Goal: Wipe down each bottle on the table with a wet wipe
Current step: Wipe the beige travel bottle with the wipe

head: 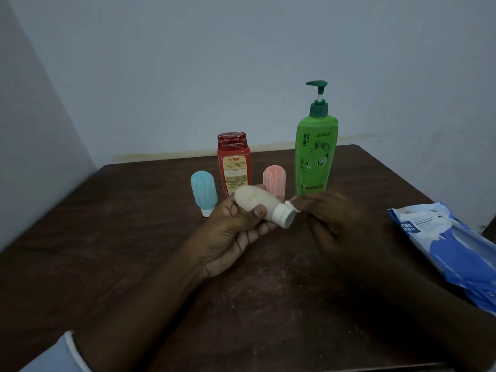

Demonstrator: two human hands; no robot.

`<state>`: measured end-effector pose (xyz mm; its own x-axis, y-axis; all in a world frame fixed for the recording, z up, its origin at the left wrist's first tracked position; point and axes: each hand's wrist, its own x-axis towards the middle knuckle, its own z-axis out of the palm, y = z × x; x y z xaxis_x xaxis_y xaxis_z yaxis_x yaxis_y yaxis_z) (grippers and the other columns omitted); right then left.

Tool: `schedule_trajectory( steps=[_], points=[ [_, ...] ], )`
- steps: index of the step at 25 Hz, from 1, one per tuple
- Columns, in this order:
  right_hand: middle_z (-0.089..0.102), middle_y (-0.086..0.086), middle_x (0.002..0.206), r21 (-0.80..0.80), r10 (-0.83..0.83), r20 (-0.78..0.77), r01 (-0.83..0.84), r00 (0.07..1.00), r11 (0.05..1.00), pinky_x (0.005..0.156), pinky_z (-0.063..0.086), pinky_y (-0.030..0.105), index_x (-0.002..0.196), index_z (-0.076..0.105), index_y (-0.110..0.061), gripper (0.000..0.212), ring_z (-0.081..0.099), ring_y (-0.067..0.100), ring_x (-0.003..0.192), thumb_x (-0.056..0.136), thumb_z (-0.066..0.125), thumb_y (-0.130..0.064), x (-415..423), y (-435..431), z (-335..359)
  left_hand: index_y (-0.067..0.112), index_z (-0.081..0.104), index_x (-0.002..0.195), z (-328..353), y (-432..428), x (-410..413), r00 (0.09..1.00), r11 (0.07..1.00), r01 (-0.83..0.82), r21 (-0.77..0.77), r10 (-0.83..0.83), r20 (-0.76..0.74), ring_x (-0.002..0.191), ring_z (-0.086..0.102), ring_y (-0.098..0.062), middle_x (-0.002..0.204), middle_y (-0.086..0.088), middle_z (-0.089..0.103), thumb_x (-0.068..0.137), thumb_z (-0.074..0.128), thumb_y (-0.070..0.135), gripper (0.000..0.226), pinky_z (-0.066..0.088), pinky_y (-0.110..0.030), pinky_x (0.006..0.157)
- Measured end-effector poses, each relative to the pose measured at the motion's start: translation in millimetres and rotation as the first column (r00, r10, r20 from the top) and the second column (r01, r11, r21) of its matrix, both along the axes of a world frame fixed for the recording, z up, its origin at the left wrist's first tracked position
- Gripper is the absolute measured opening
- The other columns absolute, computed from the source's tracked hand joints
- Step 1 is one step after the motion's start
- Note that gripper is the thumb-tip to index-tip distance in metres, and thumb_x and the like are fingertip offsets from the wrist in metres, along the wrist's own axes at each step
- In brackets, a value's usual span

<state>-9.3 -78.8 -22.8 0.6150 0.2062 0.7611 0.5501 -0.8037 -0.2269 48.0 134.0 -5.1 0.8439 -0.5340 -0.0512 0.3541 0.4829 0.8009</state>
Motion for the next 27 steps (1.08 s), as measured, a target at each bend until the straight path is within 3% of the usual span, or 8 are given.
schedule_trajectory(
  steps=[3,5,8,13,16,20,24,27],
  points=[
    [0.061,0.003,0.127,0.078,-0.001,0.118,-0.008,0.993,0.997,0.104,0.04,0.02,0.119,0.067,-0.008,0.032,0.052,0.006,0.122,0.088,0.059,-0.001,-9.3,1.8,1.4,0.001,0.058,0.122,2.5,-2.4,-1.8,0.99,0.996,-0.019,-0.09,0.006,-0.143,0.095,0.079,-0.032,0.105,-0.024,0.078,0.079,0.06,-0.004,0.044,0.066,-0.039,0.077],
    [0.059,0.011,0.124,0.037,0.016,0.195,-0.024,0.981,0.999,0.103,0.042,0.025,0.114,0.07,-0.003,0.025,0.054,0.016,0.12,0.09,0.061,-0.003,-14.7,7.2,1.7,-0.003,0.056,0.128,3.8,-2.6,-3.6,0.983,0.994,-0.021,-0.108,0.001,-0.185,0.102,0.077,-0.035,0.114,-0.029,0.074,0.079,0.06,-0.003,0.049,0.065,-0.04,0.08],
    [0.064,0.011,0.113,-0.038,0.014,0.153,-0.008,0.988,0.999,0.095,0.045,0.026,0.111,0.072,-0.005,0.023,0.058,0.021,0.107,0.092,0.06,-0.008,-6.5,7.4,-0.1,-0.002,0.055,0.132,4.1,-2.3,-2.9,0.978,0.994,-0.036,-0.106,0.013,-0.21,0.112,0.072,-0.038,0.123,-0.031,0.07,0.079,0.061,-0.004,0.053,0.065,-0.042,0.081],
    [0.067,0.013,0.115,-0.172,0.077,0.174,-0.047,0.982,0.984,0.094,0.049,0.03,0.112,0.072,-0.002,0.023,0.061,0.021,0.107,0.095,0.06,-0.013,-9.4,11.9,-4.1,-0.004,0.061,0.119,4.3,-4.9,-7.0,0.988,0.999,-0.014,-0.044,0.007,-0.152,0.097,0.078,-0.031,0.11,-0.026,0.076,0.078,0.061,-0.002,0.041,0.064,-0.038,0.082],
    [0.067,0.011,0.112,-0.066,0.018,0.175,-0.006,0.984,0.998,0.094,0.049,0.03,0.113,0.072,-0.002,0.023,0.062,0.021,0.105,0.092,0.064,-0.006,-6.8,11.5,-2.9,-0.006,0.059,0.122,3.9,-5.1,-5.7,0.988,0.998,-0.027,-0.061,0.017,-0.151,0.1,0.077,-0.032,0.113,-0.027,0.075,0.078,0.061,-0.002,0.045,0.064,-0.04,0.083],
    [0.068,0.013,0.113,-0.18,0.122,0.17,-0.091,0.978,0.979,0.092,0.051,0.031,0.114,0.071,-0.001,0.023,0.063,0.021,0.105,0.094,0.065,-0.01,-12.1,11.6,-3.3,-0.002,0.061,0.118,5.1,-5.2,-8.4,0.994,1.0,-0.013,-0.017,0.011,-0.113,0.096,0.078,-0.029,0.108,-0.024,0.077,0.077,0.061,-0.001,0.041,0.064,-0.038,0.08],
    [0.068,0.012,0.114,-0.083,0.038,0.193,-0.022,0.98,0.996,0.096,0.049,0.028,0.114,0.071,-0.001,0.023,0.063,0.022,0.106,0.092,0.066,-0.007,-12.9,9.9,2.4,-0.002,0.06,0.117,6.1,-7.6,-10.3,0.995,1.0,-0.016,-0.02,0.014,-0.103,0.093,0.079,-0.03,0.105,-0.022,0.078,0.076,0.06,-0.001,0.041,0.065,-0.039,0.079],
    [0.068,0.013,0.112,-0.212,0.116,0.167,-0.079,0.979,0.974,0.091,0.051,0.03,0.114,0.071,-0.002,0.024,0.064,0.021,0.103,0.092,0.068,-0.01,-15.6,11.9,-0.5,-0.005,0.06,0.121,5.6,-5.0,-8.8,0.992,0.999,-0.001,-0.042,-0.004,-0.126,0.094,0.079,-0.03,0.109,-0.026,0.076,0.08,0.059,-0.001,0.041,0.066,-0.036,0.076]
  ],
)
